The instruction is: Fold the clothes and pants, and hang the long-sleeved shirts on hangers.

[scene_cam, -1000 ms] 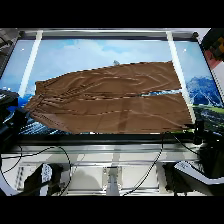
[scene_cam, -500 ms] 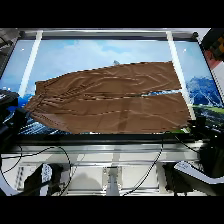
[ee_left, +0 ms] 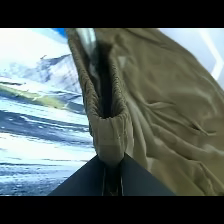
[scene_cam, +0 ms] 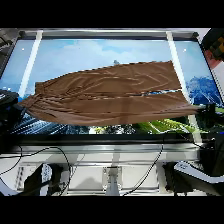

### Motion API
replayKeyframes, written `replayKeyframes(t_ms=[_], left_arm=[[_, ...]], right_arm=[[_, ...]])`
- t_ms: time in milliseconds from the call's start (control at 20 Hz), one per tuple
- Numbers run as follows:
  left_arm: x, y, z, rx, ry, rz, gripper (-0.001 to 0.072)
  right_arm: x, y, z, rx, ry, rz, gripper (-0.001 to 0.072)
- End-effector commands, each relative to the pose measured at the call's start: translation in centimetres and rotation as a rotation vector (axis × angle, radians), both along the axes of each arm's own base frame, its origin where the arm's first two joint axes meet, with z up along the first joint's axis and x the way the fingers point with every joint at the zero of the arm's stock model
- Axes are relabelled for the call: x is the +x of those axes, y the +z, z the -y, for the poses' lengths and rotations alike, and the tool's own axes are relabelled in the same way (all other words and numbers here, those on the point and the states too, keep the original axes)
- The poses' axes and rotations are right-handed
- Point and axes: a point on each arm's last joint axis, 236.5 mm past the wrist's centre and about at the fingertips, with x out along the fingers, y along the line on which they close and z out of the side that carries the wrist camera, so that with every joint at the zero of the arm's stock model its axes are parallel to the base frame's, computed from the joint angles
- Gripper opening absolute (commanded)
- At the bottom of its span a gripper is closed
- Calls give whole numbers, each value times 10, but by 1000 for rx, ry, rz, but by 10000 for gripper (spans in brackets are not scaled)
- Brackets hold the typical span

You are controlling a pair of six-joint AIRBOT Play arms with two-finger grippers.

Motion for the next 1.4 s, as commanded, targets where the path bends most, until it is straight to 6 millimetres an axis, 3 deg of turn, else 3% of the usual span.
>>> replayKeyframes(t_ms=[0, 200, 400, 550, 700, 850, 1050, 1200, 1350], left_arm=[[0, 26, 15, -35, -68, -11, 15], [-16, 33, 26, -21, -117, -90, 14], [-61, 27, 23, 95, -93, -241, 14], [-89, 31, 13, 207, -31, -311, 14], [-111, 22, 11, 266, -37, -423, 15], [-110, 25, 11, 274, -25, -409, 16], [-100, 31, 4, 279, 11, -368, 16], [-86, 21, 9, 208, -13, -363, 16], [-57, 3, 12, 108, -57, -340, 16]], right_arm=[[9, 56, 5, -59, 142, 41, 13], [8, 103, -7, -73, 265, 73, 13], [-7, 143, -12, -202, 293, 77, 13], [-22, 166, -13, -298, 248, 62, 13], [-25, 185, -15, -336, 188, 84, 14], [-19, 194, -18, -344, 174, 114, 13], [10, 220, -12, -405, 124, 198, 13], [53, 245, -21, -414, 180, 266, 13], [104, 256, -25, -392, 207, 306, 13]])
